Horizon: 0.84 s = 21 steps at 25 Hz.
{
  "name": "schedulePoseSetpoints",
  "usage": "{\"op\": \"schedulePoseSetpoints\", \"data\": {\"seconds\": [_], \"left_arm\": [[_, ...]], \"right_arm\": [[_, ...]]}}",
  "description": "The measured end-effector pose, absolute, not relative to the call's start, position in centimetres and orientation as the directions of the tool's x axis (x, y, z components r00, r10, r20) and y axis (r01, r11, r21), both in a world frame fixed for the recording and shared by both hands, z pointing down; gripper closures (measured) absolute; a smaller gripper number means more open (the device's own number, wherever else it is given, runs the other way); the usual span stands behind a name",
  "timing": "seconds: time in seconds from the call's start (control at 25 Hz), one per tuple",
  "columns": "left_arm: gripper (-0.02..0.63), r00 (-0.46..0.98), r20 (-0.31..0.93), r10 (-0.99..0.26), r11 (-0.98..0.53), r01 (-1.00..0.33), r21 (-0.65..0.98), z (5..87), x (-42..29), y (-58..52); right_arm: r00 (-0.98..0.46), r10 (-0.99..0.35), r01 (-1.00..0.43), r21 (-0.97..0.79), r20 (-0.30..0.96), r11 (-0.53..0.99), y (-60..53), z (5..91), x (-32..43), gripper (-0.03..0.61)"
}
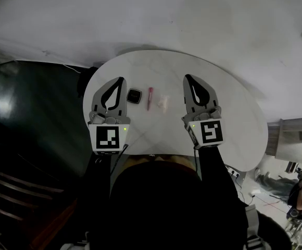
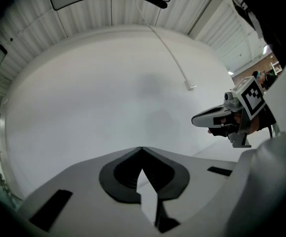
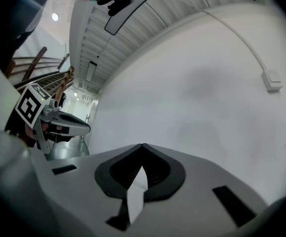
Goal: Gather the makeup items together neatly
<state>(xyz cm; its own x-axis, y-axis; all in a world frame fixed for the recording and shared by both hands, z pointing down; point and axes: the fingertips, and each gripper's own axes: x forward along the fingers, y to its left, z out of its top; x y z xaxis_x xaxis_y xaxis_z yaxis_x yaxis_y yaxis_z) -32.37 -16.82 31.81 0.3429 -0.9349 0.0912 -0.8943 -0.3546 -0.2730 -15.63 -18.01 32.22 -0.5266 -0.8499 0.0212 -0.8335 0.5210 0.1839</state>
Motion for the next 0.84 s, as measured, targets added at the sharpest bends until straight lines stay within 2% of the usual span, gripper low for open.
{"op": "schedulePoseSetpoints", "data": {"seconds": [0.84], "left_arm": [[0.598, 0.348, 0.076, -0.934, -0.356, -0.902, -0.245, 31.77, -32.55, -16.55]], "right_arm": [[-0.526, -0.850, -0.837, 0.165, 0.020, 0.521, -17.73, 32.57, -16.13, 0.551]]}}
